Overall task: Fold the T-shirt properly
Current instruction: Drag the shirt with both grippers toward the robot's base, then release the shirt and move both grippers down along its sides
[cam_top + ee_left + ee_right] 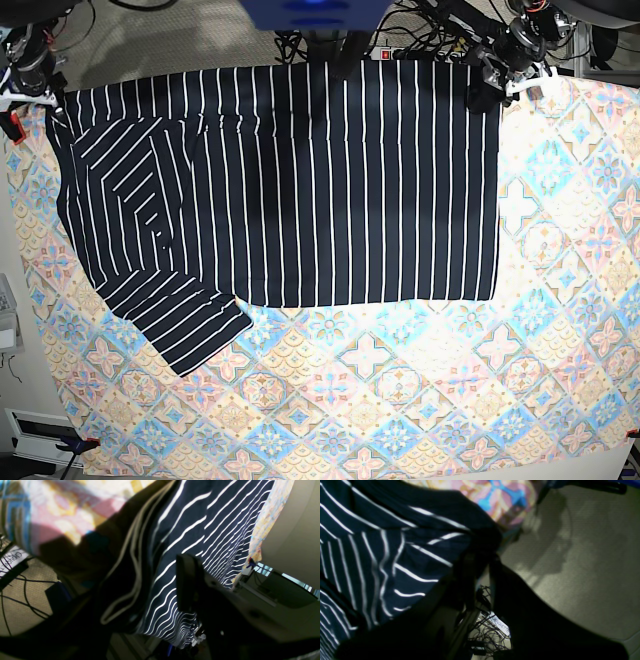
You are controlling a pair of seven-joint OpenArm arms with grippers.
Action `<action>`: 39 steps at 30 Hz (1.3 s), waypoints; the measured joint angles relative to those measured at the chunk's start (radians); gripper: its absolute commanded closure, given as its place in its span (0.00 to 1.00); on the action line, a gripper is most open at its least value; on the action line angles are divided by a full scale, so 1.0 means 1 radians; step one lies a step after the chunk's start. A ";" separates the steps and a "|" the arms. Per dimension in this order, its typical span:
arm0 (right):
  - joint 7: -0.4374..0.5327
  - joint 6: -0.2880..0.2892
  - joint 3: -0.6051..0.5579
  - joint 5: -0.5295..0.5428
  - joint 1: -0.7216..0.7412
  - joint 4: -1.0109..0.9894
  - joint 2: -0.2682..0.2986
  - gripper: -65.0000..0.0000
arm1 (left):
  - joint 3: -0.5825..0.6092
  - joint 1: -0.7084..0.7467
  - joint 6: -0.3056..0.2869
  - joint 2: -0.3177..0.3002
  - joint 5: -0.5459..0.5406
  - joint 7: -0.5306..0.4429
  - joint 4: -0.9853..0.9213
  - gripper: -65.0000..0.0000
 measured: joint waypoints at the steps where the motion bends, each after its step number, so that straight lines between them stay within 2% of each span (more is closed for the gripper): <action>1: 0.000 0.000 0.000 0.000 0.003 0.000 0.000 0.85 | 0.000 0.000 0.000 0.000 0.000 0.000 0.000 0.62; 10: 0.009 0.000 0.006 0.000 0.001 0.000 -0.001 0.85 | -0.002 -0.021 0.000 0.000 0.000 0.003 0.000 0.62; 14: 0.008 0.000 0.047 -0.011 0.034 0.000 -0.005 0.85 | -0.002 -0.021 0.000 -0.001 -0.010 0.002 0.000 0.62; 20: 0.008 -0.002 0.082 -0.013 0.035 0.001 -0.002 0.73 | -0.091 -0.029 0.010 -0.008 -0.006 -0.002 0.053 0.62; 24: 0.000 0.000 0.080 -0.014 0.072 0.001 -0.005 0.71 | -0.115 -0.035 0.008 -0.006 -0.007 0.001 0.064 0.62; 33: 0.000 0.005 -0.053 -0.008 0.100 0.154 0.009 0.71 | -0.124 -0.155 0.007 -0.027 -0.006 -0.003 0.064 0.62; 37: -0.005 0.002 -0.144 -0.014 0.152 0.158 0.055 0.71 | -0.122 -0.236 0.006 -0.030 0.044 0.003 0.063 0.62; 39: 0.000 0.005 -0.200 -0.010 0.193 0.153 0.081 0.71 | -0.111 -0.277 0.013 -0.052 0.080 0.017 0.062 0.62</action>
